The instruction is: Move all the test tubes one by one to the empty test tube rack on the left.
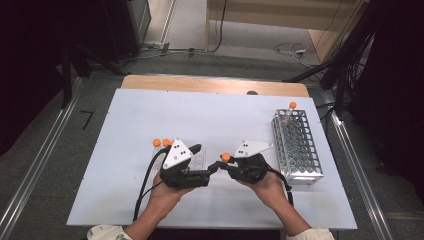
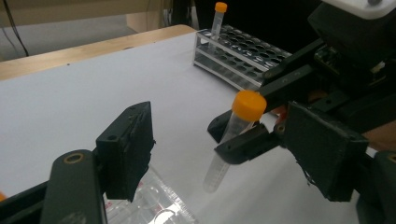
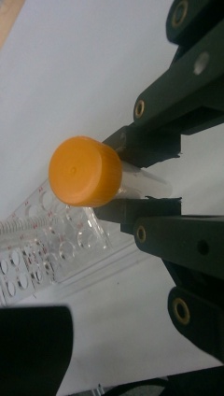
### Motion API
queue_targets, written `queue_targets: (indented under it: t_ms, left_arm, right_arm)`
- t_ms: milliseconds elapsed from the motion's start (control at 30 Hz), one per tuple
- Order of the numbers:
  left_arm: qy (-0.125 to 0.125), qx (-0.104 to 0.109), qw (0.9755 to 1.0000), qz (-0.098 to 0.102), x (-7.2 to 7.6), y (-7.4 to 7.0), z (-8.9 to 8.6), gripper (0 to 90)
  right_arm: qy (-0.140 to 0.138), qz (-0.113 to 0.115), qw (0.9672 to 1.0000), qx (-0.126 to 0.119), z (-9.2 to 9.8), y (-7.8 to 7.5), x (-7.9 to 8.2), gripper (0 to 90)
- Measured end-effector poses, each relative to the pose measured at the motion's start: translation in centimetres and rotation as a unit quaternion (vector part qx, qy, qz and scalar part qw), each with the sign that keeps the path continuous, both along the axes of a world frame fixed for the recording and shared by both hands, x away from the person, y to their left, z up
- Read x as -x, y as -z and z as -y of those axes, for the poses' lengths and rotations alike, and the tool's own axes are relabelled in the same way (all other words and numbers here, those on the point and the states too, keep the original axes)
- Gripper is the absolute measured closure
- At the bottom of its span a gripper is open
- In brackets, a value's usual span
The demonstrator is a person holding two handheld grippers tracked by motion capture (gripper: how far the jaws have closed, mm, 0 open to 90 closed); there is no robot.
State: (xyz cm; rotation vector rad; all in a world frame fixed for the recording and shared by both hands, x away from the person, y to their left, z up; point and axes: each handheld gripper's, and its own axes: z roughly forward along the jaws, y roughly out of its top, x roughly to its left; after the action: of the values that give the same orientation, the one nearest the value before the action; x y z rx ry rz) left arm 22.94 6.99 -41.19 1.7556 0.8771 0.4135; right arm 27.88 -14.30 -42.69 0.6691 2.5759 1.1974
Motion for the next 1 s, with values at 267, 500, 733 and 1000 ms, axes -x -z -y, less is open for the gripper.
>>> queue_targets:
  t_ms: [267,500,733,1000]
  left_arm:
    - [0.017,-0.007,0.9998,-0.001,-0.2,0.7,0.8,37.3]
    - [0.034,-0.008,0.9994,-0.007,-0.5,1.1,1.7,52.8]
    - [0.042,-0.01,0.999,-0.01,-0.5,1.4,1.9,67.2]
    - [0.04,-0.005,0.9992,-0.007,-0.3,1.3,1.8,70.2]
  right_arm:
    - [-0.02,-0.004,0.9998,0.004,-0.9,0.2,0.6,71.4]
    - [-0.027,-0.004,0.9996,0.009,-1.1,0.2,0.7,71.4]
    - [-0.029,-0.008,0.9995,0.01,-1.2,0.2,0.8,71.4]
    - [-0.031,-0.006,0.9995,0.007,-1.2,0.2,0.8,70.2]
